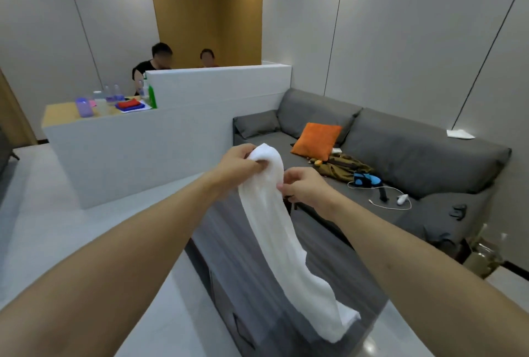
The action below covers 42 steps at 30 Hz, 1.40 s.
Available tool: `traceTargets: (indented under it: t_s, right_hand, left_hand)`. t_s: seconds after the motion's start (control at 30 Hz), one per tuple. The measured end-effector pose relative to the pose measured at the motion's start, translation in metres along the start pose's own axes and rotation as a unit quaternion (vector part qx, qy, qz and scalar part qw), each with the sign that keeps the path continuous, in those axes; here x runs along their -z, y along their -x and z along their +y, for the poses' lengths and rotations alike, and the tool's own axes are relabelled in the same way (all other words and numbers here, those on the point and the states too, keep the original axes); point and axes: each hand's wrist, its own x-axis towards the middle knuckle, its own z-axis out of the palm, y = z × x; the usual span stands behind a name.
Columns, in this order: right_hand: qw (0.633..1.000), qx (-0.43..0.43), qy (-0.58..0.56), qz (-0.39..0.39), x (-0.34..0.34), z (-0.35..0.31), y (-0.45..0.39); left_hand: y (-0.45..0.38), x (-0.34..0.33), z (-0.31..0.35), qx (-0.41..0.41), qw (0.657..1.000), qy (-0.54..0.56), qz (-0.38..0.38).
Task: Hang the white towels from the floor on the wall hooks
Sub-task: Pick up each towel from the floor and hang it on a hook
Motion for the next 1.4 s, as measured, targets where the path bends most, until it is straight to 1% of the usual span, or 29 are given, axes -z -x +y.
traceTargets:
  t_s: [0.07,0.13,0.2,0.27,0.33,0.4,0.47,0.5,0.57,0.67,0.73,0.83,1.0,1.17,1.27,1.37,1.4]
  right_hand:
    - [0.998,0.028,-0.062,0.002,0.010,0.001,-0.016]
    - [0.996,0.060,-0.057,0.014,0.024,0.000,-0.030]
    - [0.995,0.083,-0.049,0.011,0.043,0.003,-0.040]
    - [0.994,0.089,-0.051,-0.025,0.069,0.009,-0.048]
    - [0.992,0.097,0.013,-0.082,0.094,0.015,-0.058]
    - [0.979,0.109,0.102,-0.138,0.113,0.021,-0.069]
    - [0.962,0.120,0.180,-0.169,0.123,0.026,-0.083]
    - [0.955,0.122,0.210,-0.172,0.126,0.028,-0.090]
    - [0.950,0.125,0.240,-0.157,0.129,0.032,-0.105]
    - [0.956,0.123,0.225,-0.139,0.126,0.034,-0.134]
    - [0.957,0.121,0.228,-0.129,0.119,0.033,-0.159]
    - [0.950,0.123,0.264,-0.113,0.098,0.027,-0.204]
    - [0.937,0.114,0.319,-0.092,0.055,0.005,-0.304]
    - [0.926,0.114,0.360,-0.032,0.023,-0.033,-0.402]
    - [0.933,0.116,0.341,0.015,0.009,-0.053,-0.452]
    - [0.953,0.119,0.277,0.042,0.000,-0.068,-0.489]
    - [0.954,0.124,0.266,0.056,0.000,-0.072,-0.499]
  left_hand:
    - [-0.007,-0.010,0.010,0.003,1.000,-0.008,-0.029]
    - [-0.014,-0.024,0.020,0.018,0.999,-0.025,-0.022]
    - [-0.019,-0.037,0.030,0.025,0.999,-0.039,0.021]
    - [-0.026,-0.044,0.037,0.036,0.994,-0.046,0.094]
    - [-0.031,-0.045,0.042,0.042,0.980,-0.053,0.186]
    - [-0.032,-0.040,0.045,0.045,0.965,-0.055,0.253]
    - [-0.031,-0.030,0.047,0.050,0.957,-0.063,0.280]
    - [-0.030,-0.024,0.046,0.055,0.953,-0.072,0.290]
    - [-0.028,-0.010,0.040,0.070,0.942,-0.085,0.318]
    - [-0.032,0.017,0.024,0.089,0.925,-0.101,0.356]
    - [-0.039,0.035,0.008,0.105,0.915,-0.133,0.366]
    - [-0.059,0.064,-0.020,0.121,0.903,-0.180,0.370]
    - [-0.121,0.138,-0.072,0.152,0.884,-0.239,0.373]
    - [-0.200,0.211,-0.110,0.182,0.861,-0.306,0.363]
    - [-0.246,0.245,-0.123,0.186,0.860,-0.318,0.353]
    - [-0.282,0.266,-0.128,0.173,0.866,-0.304,0.359]
    - [-0.292,0.271,-0.127,0.167,0.866,-0.298,0.366]
